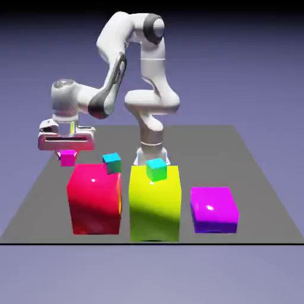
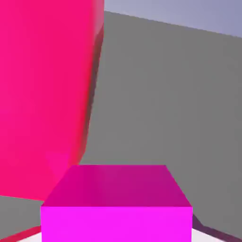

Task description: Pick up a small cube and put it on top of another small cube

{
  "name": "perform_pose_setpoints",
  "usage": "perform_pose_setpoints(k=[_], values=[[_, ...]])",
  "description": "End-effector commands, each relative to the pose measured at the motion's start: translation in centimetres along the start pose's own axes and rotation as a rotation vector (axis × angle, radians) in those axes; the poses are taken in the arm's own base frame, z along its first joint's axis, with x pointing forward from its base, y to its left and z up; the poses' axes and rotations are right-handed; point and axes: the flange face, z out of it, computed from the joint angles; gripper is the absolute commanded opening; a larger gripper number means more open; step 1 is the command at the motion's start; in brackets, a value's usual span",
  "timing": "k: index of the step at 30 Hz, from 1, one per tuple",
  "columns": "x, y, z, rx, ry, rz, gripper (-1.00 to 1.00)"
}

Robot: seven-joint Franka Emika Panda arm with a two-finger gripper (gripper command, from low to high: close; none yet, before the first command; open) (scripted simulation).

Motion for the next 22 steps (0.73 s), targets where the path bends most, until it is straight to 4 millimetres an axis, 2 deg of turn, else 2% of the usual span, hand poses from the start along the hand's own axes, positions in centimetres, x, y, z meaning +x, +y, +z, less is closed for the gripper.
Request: perform_pose_setpoints(k=[1, 4, 7, 9, 10, 14, 15, 16, 17, 21, 22], values=[[0.1, -1.5, -1.4, -0.004, -0.001, -0.063, -1.00], [-0.2, -5.7, -5.6, -0.018, -0.007, -0.246, -1.00], [-1.3, -9.3, -9.9, -0.038, -0.010, -0.420, -1.00], [-2.5, -12.9, -9.5, -0.002, -0.069, -0.440, -1.00], [-2.5, -12.9, -9.5, -0.002, -0.069, -0.440, -1.00], [-2.8, -13.0, -3.2, -0.003, -0.069, -0.440, -1.00], [-2.9, -13.0, -2.5, -0.002, -0.069, -0.440, -1.00], [-2.9, -13.0, -2.5, -0.002, -0.069, -0.440, 1.00], [-2.9, -13.0, -2.5, -0.002, -0.069, -0.440, 1.00], [-2.5, -12.9, -8.7, -0.003, -0.069, -0.440, 1.00], [-2.5, -12.9, -9.5, -0.002, -0.069, -0.440, 1.00]])
